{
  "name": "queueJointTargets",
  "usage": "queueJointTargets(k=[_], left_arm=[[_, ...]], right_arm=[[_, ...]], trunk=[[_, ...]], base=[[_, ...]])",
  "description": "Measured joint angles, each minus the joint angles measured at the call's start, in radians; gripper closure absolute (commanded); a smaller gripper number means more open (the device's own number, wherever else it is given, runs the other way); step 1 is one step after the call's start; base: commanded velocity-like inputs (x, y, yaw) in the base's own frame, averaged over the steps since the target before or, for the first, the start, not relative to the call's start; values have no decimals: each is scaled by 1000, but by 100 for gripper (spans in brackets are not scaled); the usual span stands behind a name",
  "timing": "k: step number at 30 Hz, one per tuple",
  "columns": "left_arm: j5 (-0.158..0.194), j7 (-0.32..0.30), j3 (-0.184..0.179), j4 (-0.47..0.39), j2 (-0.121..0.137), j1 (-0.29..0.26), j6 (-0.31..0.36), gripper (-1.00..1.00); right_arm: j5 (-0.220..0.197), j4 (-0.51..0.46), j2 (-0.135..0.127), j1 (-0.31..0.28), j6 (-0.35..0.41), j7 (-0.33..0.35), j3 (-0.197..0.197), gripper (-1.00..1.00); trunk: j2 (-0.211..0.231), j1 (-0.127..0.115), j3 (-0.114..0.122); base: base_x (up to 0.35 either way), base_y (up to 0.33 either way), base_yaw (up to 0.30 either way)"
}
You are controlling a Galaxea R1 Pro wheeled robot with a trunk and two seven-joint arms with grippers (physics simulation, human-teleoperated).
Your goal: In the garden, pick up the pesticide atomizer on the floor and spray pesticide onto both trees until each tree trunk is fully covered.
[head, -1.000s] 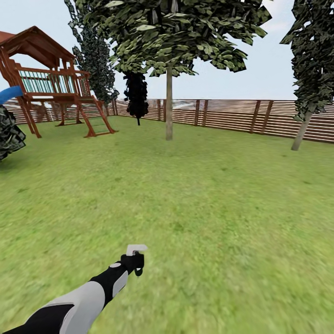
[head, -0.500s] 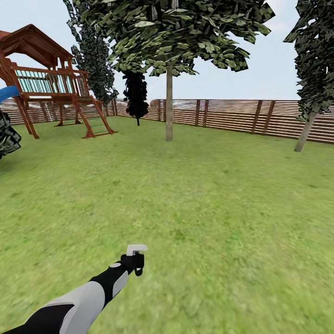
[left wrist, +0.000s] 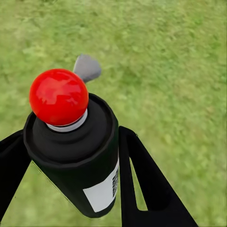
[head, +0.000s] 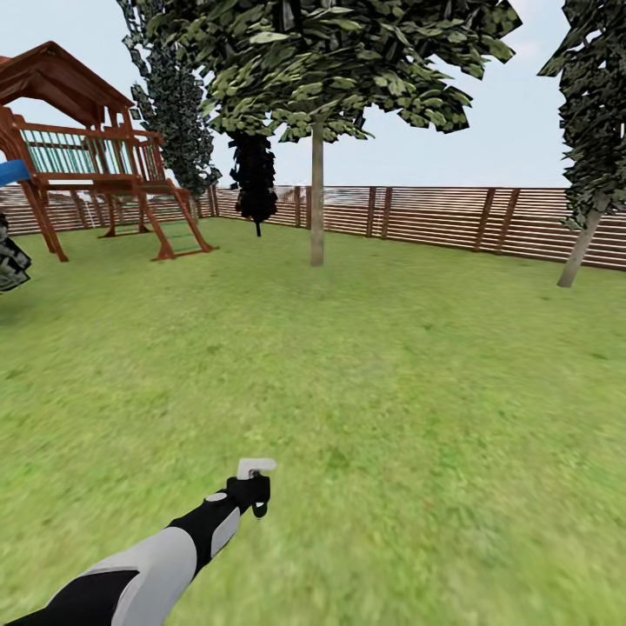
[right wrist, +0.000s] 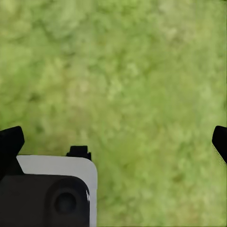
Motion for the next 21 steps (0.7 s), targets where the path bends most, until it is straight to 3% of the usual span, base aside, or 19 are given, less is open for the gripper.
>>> queueJointTargets(k=[21], left_arm=[[0, 0, 0, 0, 0, 0, 0, 100]], right_arm=[[0, 1, 3, 0, 0, 0, -1, -100]], trunk=[[0, 0, 0]], base=[[350, 0, 0]])
